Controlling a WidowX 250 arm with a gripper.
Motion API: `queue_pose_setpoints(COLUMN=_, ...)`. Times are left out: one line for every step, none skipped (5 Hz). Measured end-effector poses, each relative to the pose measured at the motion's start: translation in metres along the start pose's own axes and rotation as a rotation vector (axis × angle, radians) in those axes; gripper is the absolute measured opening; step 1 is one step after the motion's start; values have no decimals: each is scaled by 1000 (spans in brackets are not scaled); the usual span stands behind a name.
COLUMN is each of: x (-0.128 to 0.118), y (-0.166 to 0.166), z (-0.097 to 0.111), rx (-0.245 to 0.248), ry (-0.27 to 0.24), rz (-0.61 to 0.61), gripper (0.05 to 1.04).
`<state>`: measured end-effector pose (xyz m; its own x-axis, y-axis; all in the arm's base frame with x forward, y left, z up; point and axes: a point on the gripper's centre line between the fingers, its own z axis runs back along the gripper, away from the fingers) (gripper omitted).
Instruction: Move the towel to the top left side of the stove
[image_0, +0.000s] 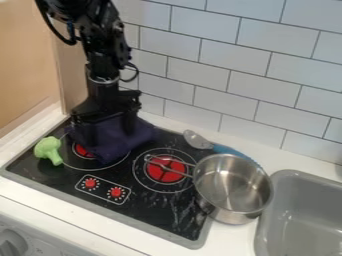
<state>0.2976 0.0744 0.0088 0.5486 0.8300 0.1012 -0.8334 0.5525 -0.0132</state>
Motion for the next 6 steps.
queue_pose_setpoints(x=22, y=6, z=0, rx=-1, ry=-4, rz=40, gripper=999)
queue_pose_setpoints(x=41, y=11, z=-1, rx=11, ry=-11, rz=49, gripper=999)
queue_pose_setpoints(x=51, y=9, z=4, rx=0, ry=-31, rz=44, gripper=999)
queue_pose_setpoints(x=52, y=7, z=5, rx=-5, ry=-32, rz=43, gripper=999)
queue_pose_setpoints(x=51, y=7, z=6, rx=-6, ry=-32, rz=44, gripper=999)
queue_pose_setpoints(x=51, y=3, z=22, rx=-32, ry=-63, rz=42, gripper=999)
